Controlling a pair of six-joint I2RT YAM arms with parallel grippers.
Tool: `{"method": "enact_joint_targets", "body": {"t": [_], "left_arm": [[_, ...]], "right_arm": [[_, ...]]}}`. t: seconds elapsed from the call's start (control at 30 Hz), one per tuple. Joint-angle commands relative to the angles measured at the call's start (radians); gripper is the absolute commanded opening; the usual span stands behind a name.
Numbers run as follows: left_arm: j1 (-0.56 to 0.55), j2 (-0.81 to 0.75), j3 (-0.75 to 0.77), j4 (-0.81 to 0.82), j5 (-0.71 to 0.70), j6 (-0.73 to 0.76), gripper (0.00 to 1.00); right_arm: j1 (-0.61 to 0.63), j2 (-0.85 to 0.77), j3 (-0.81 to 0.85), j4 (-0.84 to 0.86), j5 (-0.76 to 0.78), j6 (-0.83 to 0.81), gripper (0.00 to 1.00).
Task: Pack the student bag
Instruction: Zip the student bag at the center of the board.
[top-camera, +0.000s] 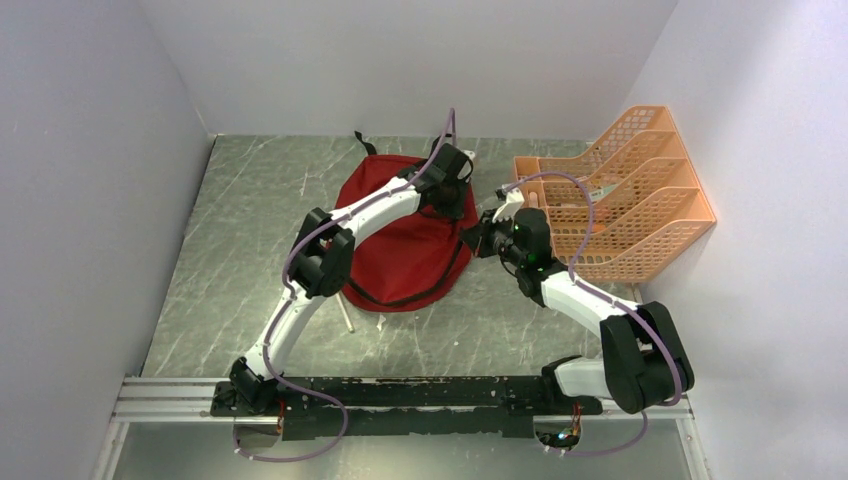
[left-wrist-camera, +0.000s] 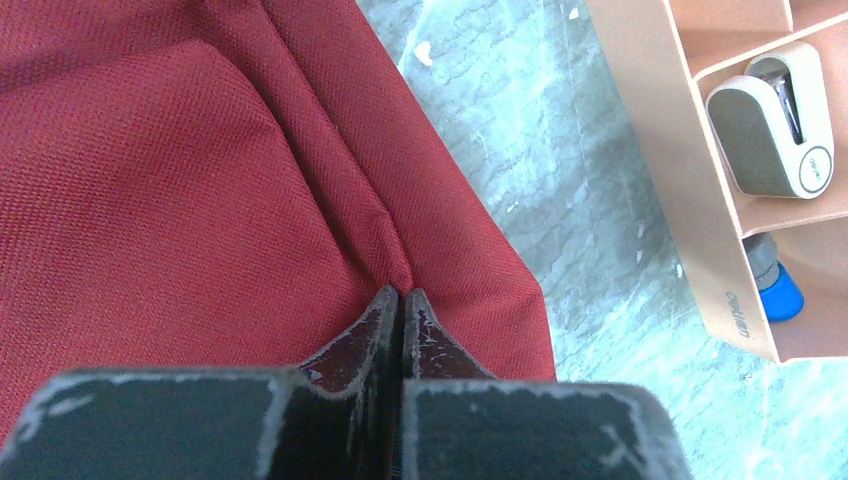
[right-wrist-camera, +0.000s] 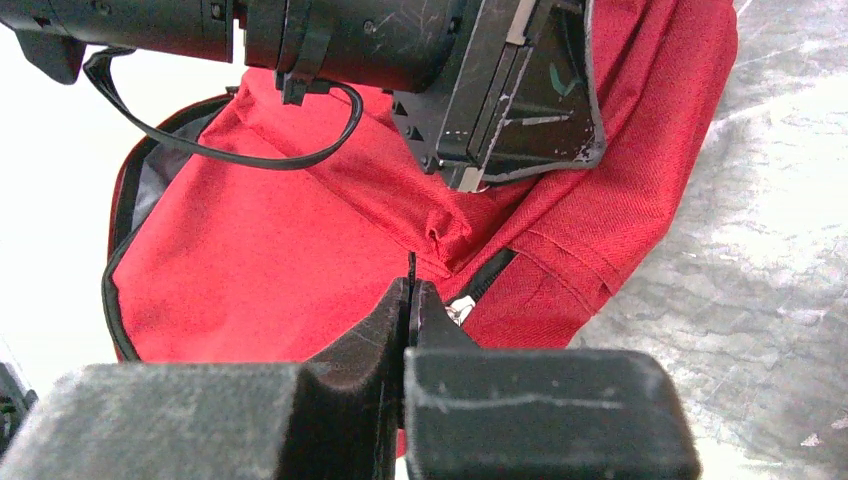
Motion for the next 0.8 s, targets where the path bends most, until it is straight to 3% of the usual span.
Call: {"method": "enact_joint_targets", "body": {"t": [0.0, 0.27, 0.5, 0.77], "left_arm": [[-0.006, 0.044, 0.063, -0.003, 0.045, 0.0, 0.05], [0.027, 0.107, 0.163, 0.037, 0.094, -0.038, 0.05], [0.042, 0.143, 0.21, 0.07, 0.115, -0.062, 0.05], [0.049, 0.153, 0.222, 0.092, 0.123, -0.066, 0.05]], "right_arm": [[0.001, -0.013, 0.013, -0.025, -0.06, -0.034, 0.0], [0.034, -0.077, -0.009, -0.105, -0.154, -0.048, 0.0], [0.17, -0.11, -0.005, -0.149, -0.153, -0.023, 0.0], [0.337, -0.081, -0.009, -0.033, -0.141, 0.097, 0.0]]}}
